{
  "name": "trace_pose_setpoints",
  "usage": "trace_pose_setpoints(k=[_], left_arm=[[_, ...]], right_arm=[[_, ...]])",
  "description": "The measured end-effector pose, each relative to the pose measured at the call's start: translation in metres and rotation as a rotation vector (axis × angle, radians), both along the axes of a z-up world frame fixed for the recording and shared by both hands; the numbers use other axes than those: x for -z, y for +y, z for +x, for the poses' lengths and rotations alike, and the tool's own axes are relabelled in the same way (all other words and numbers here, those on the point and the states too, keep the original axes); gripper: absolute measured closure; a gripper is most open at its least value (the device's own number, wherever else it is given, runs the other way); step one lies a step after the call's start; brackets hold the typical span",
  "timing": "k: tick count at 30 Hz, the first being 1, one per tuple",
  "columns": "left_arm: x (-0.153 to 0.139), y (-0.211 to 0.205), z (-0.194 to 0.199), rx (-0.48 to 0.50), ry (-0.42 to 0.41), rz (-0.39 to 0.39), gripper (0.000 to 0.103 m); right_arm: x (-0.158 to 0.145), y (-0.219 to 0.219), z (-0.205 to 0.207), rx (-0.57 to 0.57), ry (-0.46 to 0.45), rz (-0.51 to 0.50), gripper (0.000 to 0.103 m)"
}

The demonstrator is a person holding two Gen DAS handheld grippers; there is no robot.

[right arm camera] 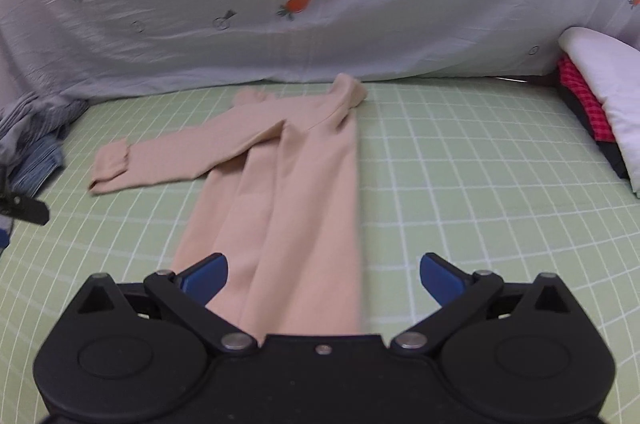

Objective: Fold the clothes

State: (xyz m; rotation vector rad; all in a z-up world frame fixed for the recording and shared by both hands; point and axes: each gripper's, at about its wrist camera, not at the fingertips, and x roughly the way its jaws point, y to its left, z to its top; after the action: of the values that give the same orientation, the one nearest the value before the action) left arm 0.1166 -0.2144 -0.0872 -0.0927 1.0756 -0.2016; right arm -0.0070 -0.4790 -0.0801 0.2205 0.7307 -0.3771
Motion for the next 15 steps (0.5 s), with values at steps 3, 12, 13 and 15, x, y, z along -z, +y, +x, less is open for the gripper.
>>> trace_pose_setpoints(k=[3,12,13,15], left_arm=[[0.008,-0.002,0.033,-0.016,0.004,0.007,0.014],[0.039,-0.018,0.128,0.034,-0.015,0.088,0.017],[0.044,-0.021,0.136,0.045,-0.022,0.090,0.021],[0.052,-0.025,0.150,0.063,-0.026,0.081,0.028]], right_arm=[[0.004,-0.022,0.021,0.031,-0.017,0.037,0.000],[0.030,-0.065,0.091,0.121,0.059,0.103,0.000],[0.032,-0.066,0.096,0.120,0.070,0.093,0.000],[0.036,-0.069,0.104,0.121,0.087,0.074,0.000]])
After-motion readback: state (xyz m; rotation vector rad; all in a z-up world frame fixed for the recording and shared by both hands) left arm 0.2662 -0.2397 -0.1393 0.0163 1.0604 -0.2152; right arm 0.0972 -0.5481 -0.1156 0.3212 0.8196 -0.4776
